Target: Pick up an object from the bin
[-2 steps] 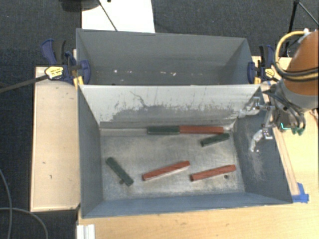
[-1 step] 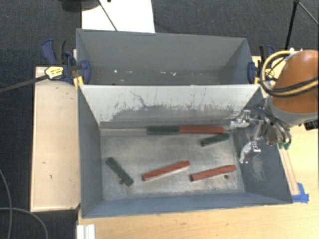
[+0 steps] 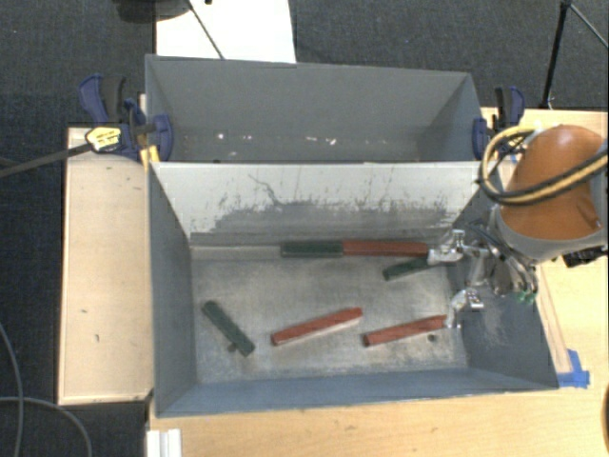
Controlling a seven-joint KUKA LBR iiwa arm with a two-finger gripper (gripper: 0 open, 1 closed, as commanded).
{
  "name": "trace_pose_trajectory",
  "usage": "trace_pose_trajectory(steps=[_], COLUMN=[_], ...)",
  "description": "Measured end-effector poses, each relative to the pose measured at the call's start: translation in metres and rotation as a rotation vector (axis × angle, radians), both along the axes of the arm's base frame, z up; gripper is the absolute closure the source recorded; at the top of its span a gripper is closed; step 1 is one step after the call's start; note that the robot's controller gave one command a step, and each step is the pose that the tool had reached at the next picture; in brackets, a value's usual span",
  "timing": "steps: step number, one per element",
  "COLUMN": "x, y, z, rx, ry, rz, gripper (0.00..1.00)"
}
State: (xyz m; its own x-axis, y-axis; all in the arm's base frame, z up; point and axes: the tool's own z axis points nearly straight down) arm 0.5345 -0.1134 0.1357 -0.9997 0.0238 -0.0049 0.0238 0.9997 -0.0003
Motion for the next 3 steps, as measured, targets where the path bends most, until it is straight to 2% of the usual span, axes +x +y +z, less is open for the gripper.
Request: trace_pose_trajectory(steps=[1, 2, 3], x=[-0.034, -0.034, -0.032], y=[0.02, 0.021, 0.037], z=[-0.062, -0.062, 0.066], rx=[-0.002, -0.003, 0.0], ry=[-0.007, -0.007, 0.002], rz=[0.23, 0.232, 0.277], gripper=[1.0, 1.0, 1.0])
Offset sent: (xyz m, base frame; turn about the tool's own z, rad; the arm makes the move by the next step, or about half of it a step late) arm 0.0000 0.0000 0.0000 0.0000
